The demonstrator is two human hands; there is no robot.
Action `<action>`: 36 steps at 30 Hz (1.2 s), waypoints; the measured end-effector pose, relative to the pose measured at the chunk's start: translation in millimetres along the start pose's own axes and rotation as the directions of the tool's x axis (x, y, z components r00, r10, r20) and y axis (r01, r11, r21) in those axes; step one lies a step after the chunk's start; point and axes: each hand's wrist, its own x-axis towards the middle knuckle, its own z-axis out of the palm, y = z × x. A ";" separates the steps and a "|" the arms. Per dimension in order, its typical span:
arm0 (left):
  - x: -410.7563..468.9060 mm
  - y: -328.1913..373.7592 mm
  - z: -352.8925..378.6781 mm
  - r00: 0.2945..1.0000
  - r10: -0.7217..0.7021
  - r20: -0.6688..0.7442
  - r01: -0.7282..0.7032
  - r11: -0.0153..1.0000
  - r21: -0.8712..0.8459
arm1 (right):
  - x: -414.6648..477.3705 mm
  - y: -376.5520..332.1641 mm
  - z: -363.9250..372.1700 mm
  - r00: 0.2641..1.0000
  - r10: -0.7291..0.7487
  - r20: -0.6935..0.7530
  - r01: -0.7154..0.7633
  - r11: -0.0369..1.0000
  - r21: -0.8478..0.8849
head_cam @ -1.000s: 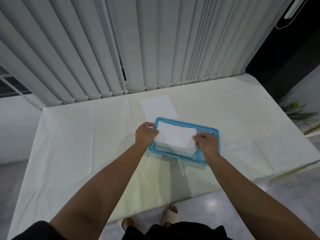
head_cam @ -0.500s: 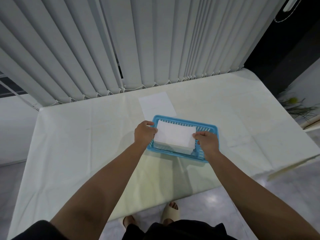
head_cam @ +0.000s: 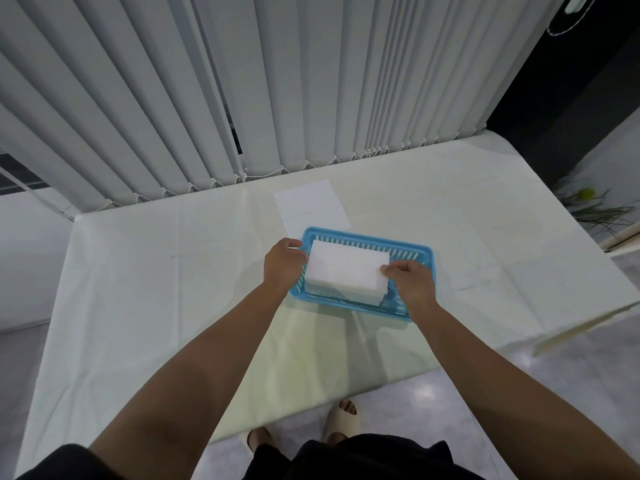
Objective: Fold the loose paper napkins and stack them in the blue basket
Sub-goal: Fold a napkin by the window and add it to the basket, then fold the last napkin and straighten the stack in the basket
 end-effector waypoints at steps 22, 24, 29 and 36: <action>-3.0 -0.1 5.5 0.980 0.064 0.189 -0.050 0.996 -0.079 | -16.1 14.9 14.3 0.988 -0.024 0.153 0.052 0.982 -0.183; -4.2 0.4 4.1 0.978 0.054 0.200 -0.033 0.994 -0.109 | -15.5 13.5 14.5 0.990 -0.013 0.139 0.038 0.983 -0.181; -2.0 1.4 -3.3 0.989 0.045 0.141 -0.023 0.989 -0.149 | -10.4 10.2 12.9 0.998 -0.006 0.055 0.015 0.988 -0.154; 10.5 4.0 -24.6 1.000 0.015 0.005 -0.014 0.968 -0.249 | -0.4 -14.7 7.9 0.981 -0.193 -0.012 0.189 0.969 -0.162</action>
